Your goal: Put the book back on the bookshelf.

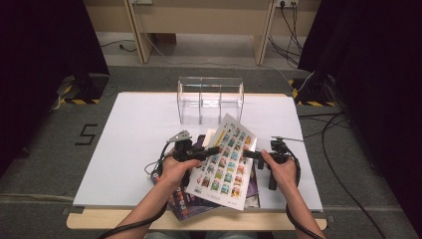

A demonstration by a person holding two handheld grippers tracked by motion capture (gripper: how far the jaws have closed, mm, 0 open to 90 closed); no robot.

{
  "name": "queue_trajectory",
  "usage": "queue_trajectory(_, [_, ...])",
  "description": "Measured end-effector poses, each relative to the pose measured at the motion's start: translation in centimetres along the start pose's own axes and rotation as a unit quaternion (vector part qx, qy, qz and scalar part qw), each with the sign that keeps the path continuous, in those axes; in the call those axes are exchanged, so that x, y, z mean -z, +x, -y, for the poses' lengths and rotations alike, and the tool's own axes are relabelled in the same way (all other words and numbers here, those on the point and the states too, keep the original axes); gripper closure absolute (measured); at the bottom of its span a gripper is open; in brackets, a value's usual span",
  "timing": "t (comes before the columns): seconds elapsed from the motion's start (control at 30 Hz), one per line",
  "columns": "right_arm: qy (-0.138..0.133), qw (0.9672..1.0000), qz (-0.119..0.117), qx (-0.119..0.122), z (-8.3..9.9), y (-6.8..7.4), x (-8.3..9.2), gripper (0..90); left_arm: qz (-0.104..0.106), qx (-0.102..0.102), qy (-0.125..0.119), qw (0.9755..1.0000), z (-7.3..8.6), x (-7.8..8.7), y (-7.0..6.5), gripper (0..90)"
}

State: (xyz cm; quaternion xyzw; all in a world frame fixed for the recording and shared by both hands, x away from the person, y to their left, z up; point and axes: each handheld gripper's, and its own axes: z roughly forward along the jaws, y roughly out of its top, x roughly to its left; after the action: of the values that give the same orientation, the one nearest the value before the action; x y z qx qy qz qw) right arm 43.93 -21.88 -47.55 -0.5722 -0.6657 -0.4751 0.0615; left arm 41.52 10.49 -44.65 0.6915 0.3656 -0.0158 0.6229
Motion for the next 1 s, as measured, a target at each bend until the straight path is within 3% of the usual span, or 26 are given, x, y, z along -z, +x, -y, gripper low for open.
queue_trajectory(0.2, [0.003, 0.9993, -0.034, -0.015, -0.1, -0.6, -0.7, 36.5, -0.003, 0.003, 0.003, 1.0, 0.1, -0.1, 0.1, 81.9])
queue_trajectory(0.27, [0.005, 0.9988, -0.039, -0.028, -0.1, -0.9, -0.5, 43.0, -0.011, 0.004, 0.008, 0.9999, 0.1, 0.0, 0.2, 81.9])
queue_trajectory(0.3, [0.005, 0.9985, -0.042, -0.035, -0.2, -1.1, -0.3, 51.1, -0.015, 0.009, 0.01, 0.9998, 0.1, 0.0, 0.3, 81.8])
queue_trajectory(0.5, [-0.004, 0.9979, -0.047, -0.044, -0.6, -0.6, 0.4, 65.8, -0.056, 0.032, 0.037, 0.9972, 0.1, 0.2, 1.1, 81.5])
queue_trajectory(0.6, [-0.007, 0.9982, -0.048, -0.034, -1.0, 0.2, 0.6, 66.7, -0.07, 0.041, 0.053, 0.9953, 0.2, 0.3, 1.5, 80.7])
queue_trajectory(0.67, [-0.005, 0.9983, -0.047, -0.033, -1.1, 0.5, 0.6, 66.6, -0.068, 0.049, 0.054, 0.995, 0.2, 0.4, 1.7, 80.8])
queue_trajectory(0.8, [0.001, 0.9991, -0.03, -0.029, -1.3, 0.7, 0.1, 63.0, -0.059, 0.054, 0.05, 0.9955, 0.2, 0.6, 1.9, 81.7])
queue_trajectory(1.0, [0.011, 0.9988, -0.027, -0.038, -1.2, 0.1, -1.0, 53.1, -0.052, 0.051, 0.046, 0.9963, 0.4, 0.7, 2.0, 81.9])
